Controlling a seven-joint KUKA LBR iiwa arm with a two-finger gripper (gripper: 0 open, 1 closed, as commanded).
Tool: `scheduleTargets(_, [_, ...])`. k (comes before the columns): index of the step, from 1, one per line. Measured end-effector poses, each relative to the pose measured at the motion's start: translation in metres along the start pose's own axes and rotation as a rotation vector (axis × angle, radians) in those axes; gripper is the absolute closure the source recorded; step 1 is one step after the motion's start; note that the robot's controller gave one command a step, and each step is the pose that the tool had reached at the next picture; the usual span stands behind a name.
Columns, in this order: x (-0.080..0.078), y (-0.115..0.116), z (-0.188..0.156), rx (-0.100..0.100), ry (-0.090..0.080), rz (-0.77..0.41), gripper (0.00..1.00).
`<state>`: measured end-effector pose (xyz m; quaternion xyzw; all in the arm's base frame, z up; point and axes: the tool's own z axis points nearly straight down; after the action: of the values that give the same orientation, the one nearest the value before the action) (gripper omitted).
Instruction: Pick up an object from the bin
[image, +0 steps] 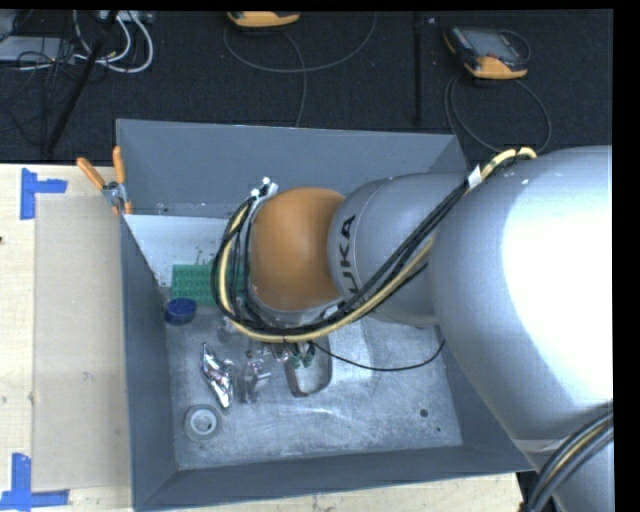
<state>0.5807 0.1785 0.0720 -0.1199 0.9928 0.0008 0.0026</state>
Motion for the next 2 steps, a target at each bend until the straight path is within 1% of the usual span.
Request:
scheduleTargets(1, [0.0221, 0.0598, -0.0054, -0.002, 0.008, -0.104, 0.00])
scheduleTargets(2, [0.0203, 0.0575, -0.0063, 0.000, 0.003, -0.099, 1.00])
